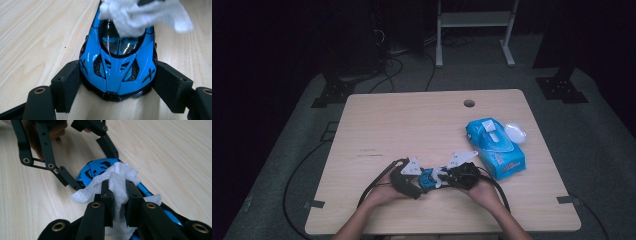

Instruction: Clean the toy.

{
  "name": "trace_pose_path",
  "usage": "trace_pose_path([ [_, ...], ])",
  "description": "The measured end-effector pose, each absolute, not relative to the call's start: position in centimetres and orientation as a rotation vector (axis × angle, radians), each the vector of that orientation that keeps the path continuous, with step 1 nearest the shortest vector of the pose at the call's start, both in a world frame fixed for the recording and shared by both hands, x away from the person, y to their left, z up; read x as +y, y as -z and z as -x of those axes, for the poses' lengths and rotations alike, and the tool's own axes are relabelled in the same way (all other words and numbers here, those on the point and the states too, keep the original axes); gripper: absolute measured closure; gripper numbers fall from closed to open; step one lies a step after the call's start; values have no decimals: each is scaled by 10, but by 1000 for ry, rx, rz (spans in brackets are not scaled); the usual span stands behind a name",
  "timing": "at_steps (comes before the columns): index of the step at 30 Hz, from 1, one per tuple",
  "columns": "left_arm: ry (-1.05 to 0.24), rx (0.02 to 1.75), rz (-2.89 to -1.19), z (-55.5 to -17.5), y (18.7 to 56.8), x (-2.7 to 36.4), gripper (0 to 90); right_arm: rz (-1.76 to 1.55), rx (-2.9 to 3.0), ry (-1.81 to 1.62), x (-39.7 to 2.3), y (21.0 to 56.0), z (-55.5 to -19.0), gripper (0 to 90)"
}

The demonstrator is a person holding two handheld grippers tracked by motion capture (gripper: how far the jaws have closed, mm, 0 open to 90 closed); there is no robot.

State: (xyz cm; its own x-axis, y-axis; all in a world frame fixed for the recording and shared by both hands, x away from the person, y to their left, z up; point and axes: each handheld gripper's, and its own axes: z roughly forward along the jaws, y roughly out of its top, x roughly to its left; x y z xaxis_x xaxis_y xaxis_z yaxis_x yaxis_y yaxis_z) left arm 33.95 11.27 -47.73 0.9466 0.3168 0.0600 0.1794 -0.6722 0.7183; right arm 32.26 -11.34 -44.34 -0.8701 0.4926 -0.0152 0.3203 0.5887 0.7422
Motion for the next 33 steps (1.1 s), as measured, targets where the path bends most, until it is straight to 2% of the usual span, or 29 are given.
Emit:
trace_pose_path([
  [6,-239,345,-2327,-339,477,112,253,-572,2674,-1145,-76,449,-318,791],
  [10,-239,348,-2323,-339,477,112,253,-538,2707,-1107,-62,449,-328,790],
  [15,-230,347,-2319,-340,477,112,253,-653,2669,-1125,-67,448,-340,791],
  [19,-231,346,-2319,-339,477,112,253,-577,2682,-1086,-61,449,-336,790],
  [28,-227,355,-2312,-340,478,111,254,-728,2620,-1146,-86,446,-349,791],
  [33,-224,352,-2311,-340,478,111,254,-759,2612,-1168,-85,448,-350,791],
])
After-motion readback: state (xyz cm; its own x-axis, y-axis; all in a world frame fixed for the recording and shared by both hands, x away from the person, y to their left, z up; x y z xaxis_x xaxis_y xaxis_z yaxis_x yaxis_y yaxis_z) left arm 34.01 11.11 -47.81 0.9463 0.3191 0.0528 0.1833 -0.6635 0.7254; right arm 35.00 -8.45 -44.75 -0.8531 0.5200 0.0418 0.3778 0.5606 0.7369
